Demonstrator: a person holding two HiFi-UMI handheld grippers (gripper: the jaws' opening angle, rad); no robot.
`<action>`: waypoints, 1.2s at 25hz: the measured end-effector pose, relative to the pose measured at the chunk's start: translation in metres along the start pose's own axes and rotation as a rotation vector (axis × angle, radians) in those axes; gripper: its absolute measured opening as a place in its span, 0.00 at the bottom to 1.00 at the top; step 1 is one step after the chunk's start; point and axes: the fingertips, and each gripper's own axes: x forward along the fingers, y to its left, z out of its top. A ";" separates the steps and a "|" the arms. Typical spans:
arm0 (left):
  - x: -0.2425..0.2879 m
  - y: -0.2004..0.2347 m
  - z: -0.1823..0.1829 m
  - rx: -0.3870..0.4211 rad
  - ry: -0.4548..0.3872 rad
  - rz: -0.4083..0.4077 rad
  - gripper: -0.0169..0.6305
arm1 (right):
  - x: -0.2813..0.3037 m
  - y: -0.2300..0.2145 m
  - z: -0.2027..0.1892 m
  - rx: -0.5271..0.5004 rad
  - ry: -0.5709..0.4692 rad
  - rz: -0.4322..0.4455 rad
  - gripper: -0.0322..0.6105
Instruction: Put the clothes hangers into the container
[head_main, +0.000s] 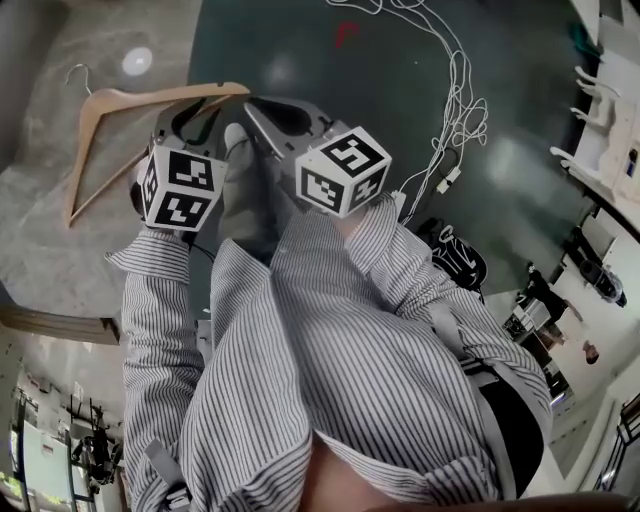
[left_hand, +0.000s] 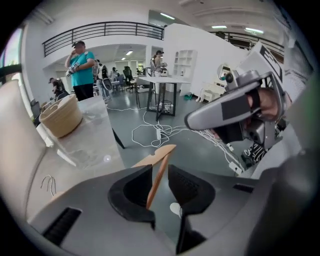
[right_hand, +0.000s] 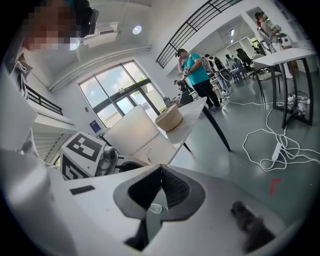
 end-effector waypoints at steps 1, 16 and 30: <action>0.002 -0.002 -0.002 0.034 0.016 -0.006 0.18 | 0.000 0.001 -0.001 -0.002 0.003 0.002 0.07; 0.018 -0.002 -0.010 0.149 0.070 -0.001 0.14 | 0.001 -0.004 -0.013 0.018 0.023 0.005 0.07; 0.008 0.007 -0.001 0.215 0.070 0.074 0.09 | -0.001 0.003 -0.005 0.008 0.015 0.006 0.07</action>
